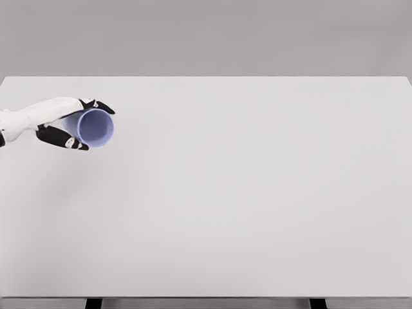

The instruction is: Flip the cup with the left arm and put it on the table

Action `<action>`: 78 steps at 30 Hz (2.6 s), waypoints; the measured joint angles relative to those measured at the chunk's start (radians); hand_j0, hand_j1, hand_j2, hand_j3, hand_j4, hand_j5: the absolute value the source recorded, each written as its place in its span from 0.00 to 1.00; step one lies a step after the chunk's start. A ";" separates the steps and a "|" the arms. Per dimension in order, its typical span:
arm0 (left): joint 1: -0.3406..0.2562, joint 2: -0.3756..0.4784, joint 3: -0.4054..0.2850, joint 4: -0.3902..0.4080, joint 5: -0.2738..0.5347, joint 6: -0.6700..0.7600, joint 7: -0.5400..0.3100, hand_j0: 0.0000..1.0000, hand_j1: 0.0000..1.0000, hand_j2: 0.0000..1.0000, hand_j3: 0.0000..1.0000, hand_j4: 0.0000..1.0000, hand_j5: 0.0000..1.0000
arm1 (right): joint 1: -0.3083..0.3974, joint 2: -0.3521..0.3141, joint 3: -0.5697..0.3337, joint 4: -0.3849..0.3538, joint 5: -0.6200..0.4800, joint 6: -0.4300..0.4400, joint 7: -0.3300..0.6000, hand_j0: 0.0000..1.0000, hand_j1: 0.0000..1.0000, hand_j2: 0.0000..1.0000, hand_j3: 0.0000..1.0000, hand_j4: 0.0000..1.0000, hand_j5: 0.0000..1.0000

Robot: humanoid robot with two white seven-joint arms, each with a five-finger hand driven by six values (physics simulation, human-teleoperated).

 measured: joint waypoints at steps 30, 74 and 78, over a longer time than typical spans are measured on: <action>0.055 -0.167 0.016 0.240 0.472 0.000 0.000 0.80 0.80 0.80 0.80 0.80 0.80 | 0.000 0.000 0.000 0.000 0.000 0.000 0.000 1.00 1.00 1.00 1.00 1.00 1.00; 0.155 -0.237 0.017 0.299 0.672 -0.001 0.000 0.96 0.96 0.96 0.96 0.96 0.96 | 0.000 0.000 0.000 0.000 0.000 0.000 0.000 1.00 1.00 1.00 1.00 1.00 1.00; 0.155 -0.237 0.018 0.299 0.669 -0.002 0.000 0.97 0.97 0.97 0.97 0.97 0.97 | 0.000 0.000 0.000 0.000 0.000 0.000 0.000 1.00 1.00 1.00 1.00 1.00 1.00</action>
